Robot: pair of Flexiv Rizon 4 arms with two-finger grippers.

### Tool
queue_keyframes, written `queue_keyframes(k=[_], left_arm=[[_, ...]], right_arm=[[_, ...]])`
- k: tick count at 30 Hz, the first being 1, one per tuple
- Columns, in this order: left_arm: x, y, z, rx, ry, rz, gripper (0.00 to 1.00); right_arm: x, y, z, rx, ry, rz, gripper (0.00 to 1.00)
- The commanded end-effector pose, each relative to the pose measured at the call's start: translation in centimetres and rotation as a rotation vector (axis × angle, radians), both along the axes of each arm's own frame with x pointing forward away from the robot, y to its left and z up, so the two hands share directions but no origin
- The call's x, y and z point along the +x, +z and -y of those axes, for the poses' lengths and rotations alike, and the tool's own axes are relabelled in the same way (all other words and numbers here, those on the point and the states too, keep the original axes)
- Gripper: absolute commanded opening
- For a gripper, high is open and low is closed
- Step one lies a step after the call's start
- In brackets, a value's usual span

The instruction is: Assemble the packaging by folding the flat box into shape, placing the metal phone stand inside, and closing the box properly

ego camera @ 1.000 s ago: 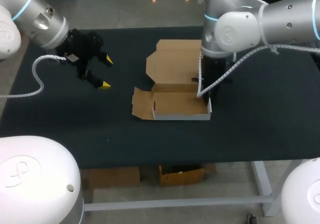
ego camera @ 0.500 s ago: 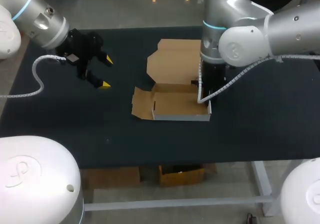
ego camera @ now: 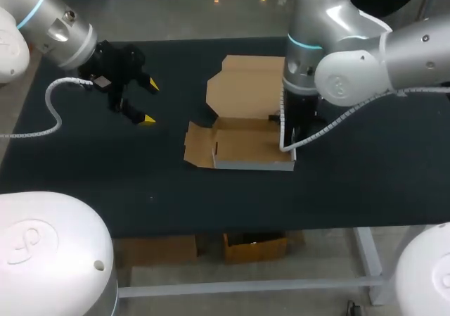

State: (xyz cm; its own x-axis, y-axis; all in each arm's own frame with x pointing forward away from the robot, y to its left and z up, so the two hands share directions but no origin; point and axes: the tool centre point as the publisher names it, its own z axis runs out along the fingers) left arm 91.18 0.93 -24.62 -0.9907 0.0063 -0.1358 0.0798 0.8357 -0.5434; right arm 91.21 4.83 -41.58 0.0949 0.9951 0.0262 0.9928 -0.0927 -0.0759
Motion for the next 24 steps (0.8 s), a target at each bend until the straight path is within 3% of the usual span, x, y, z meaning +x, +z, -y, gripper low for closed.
queue_keyframes(k=[1, 24], left_arm=[[0.04, 0.02, 0.02, 0.003, 0.000, -0.001, 1.00], [0.04, 0.02, 0.02, 0.003, 0.000, -0.001, 1.00]], right_arm=[[0.03, -0.37, 0.22, 0.008, -0.001, -0.005, 0.11], [0.21, -0.15, -0.50, 0.003, -0.005, 0.002, 0.07]])
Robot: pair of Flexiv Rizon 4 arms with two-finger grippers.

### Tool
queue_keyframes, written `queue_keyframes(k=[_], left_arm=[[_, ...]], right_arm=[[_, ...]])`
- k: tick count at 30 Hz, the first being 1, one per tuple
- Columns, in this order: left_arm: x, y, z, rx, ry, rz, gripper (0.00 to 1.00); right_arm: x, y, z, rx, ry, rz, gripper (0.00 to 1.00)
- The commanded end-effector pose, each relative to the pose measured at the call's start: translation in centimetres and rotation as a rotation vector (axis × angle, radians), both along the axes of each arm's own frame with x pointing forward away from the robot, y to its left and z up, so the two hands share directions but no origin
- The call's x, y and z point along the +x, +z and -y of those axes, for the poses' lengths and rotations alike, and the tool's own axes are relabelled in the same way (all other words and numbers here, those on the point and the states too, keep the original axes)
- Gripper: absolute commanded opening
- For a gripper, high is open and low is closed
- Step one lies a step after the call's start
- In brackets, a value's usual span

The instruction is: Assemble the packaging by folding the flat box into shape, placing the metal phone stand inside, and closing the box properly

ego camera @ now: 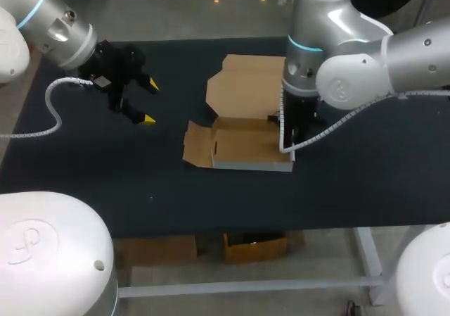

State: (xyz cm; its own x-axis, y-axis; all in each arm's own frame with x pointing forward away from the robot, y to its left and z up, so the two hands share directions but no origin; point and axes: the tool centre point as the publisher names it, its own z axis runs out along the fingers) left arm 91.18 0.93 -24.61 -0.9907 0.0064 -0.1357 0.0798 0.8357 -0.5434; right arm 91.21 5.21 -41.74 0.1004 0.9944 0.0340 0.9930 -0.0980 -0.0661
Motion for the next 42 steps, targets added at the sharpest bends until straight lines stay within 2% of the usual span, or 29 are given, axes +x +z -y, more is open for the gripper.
queue_keyframes(k=[1, 6, 8, 19, 32, 42], left_arm=[[0.0, 0.0, 0.0, 0.003, 0.000, -0.001, 1.00], [0.0, 0.0, 0.0, 0.003, 0.000, -0.001, 1.00], [0.0, 0.0, 0.0, 0.003, 0.000, -0.001, 1.00], [0.0, 0.0, 0.0, 0.003, 0.000, -0.001, 1.00], [0.0, 0.0, 0.0, 0.003, 0.000, -0.001, 1.00], [0.0, 0.0, 0.0, 0.003, 0.000, -0.001, 1.00]], right_arm=[[0.2, 0.0, -0.1, -0.004, 0.000, -0.010, 0.07], [0.3, -0.1, -0.2, -0.007, 0.000, -0.015, 0.05], [0.3, -0.2, -0.2, -0.006, 0.004, -0.016, 0.00], [0.1, 0.1, -0.1, -0.023, 0.033, -0.018, 0.00], [0.3, 0.8, 0.4, -0.207, 0.013, -0.043, 0.00], [0.6, 0.6, 1.0, -0.313, -0.006, -0.068, 0.00]])
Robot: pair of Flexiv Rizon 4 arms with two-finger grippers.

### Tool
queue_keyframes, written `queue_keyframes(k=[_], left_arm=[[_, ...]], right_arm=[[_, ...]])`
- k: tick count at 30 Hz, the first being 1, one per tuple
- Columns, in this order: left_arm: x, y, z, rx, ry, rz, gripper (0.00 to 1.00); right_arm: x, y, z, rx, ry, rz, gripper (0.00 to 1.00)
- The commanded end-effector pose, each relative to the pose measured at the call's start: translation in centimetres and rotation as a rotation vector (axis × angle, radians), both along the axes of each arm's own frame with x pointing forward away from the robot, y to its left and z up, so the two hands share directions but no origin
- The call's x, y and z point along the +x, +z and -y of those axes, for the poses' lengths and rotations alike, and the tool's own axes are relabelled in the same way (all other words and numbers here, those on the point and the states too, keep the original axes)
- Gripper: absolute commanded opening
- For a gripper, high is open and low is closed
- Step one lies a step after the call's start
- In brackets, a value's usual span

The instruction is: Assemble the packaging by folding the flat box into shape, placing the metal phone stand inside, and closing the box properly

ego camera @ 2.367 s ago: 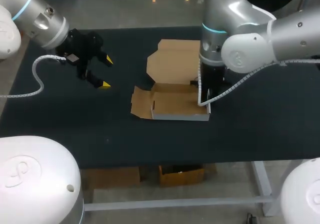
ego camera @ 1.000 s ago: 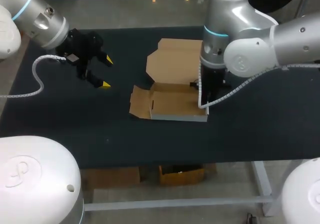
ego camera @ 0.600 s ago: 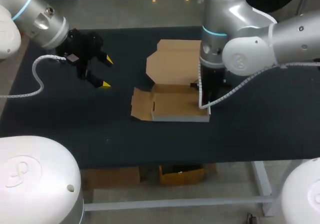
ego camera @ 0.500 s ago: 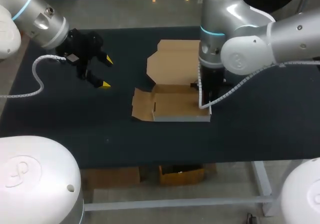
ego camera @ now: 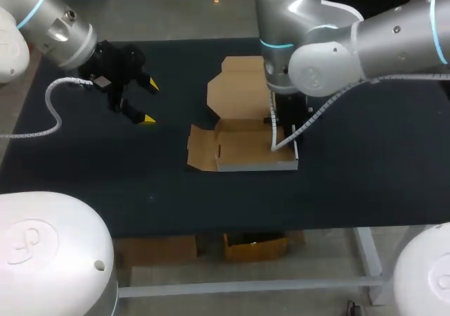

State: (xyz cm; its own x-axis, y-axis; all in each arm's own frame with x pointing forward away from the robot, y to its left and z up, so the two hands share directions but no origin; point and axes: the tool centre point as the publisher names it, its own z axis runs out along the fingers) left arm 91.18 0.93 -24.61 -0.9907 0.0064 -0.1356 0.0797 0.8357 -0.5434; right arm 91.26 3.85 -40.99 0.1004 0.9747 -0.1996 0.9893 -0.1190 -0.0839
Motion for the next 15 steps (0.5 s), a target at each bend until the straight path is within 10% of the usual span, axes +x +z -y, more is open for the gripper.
queue_keyframes(k=[1, 7, 15], left_arm=[[0.04, 0.01, 0.02, 0.003, 0.000, -0.001, 1.00], [0.04, 0.01, 0.02, 0.003, 0.000, -0.001, 1.00], [0.04, 0.01, 0.02, 0.003, 0.000, -0.001, 1.00]], right_arm=[[0.51, -0.10, -0.35, -0.101, -0.008, -0.026, 0.00], [0.45, -0.14, -0.19, -0.127, -0.015, -0.021, 0.00], [-0.19, 0.07, 0.52, 0.088, 0.038, 0.063, 0.00]])
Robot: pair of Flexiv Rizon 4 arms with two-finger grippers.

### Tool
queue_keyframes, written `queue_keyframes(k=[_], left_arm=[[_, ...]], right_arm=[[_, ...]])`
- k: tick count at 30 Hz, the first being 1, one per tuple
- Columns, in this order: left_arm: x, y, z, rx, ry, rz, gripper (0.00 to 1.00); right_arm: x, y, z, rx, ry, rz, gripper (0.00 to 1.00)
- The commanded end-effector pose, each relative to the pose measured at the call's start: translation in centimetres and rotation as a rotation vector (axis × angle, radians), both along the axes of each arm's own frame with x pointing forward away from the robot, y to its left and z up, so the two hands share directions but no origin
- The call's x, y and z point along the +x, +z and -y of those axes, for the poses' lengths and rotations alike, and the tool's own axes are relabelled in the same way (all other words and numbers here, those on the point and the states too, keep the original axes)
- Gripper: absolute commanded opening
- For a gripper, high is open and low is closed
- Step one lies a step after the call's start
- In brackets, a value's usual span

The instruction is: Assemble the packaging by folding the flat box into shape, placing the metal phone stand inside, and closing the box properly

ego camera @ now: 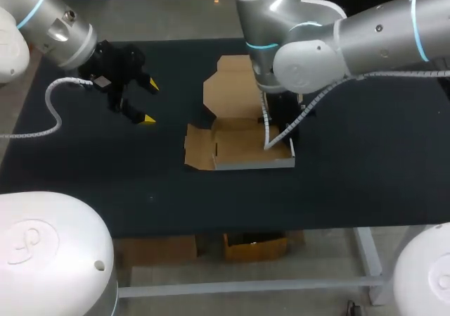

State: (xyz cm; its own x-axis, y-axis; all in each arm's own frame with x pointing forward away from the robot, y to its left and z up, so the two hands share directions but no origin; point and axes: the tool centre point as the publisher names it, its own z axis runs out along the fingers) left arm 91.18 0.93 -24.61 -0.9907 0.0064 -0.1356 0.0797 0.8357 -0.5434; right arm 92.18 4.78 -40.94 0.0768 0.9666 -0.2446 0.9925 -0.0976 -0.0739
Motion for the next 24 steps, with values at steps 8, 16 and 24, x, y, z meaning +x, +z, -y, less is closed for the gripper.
queue_keyframes(k=[8, 16, 24], left_arm=[[0.03, 0.01, 0.03, 0.003, 0.000, -0.001, 1.00], [0.03, 0.01, 0.03, 0.003, 0.000, -0.001, 1.00], [0.03, 0.01, 0.03, 0.003, 0.000, -0.001, 1.00]], right_arm=[[-1.25, -0.13, 1.50, 0.261, 0.054, 0.083, 0.00], [-1.19, -0.14, 1.25, 0.285, 0.065, 0.085, 0.00], [-1.04, -0.53, 0.82, 0.300, 0.068, 0.069, 0.00]])
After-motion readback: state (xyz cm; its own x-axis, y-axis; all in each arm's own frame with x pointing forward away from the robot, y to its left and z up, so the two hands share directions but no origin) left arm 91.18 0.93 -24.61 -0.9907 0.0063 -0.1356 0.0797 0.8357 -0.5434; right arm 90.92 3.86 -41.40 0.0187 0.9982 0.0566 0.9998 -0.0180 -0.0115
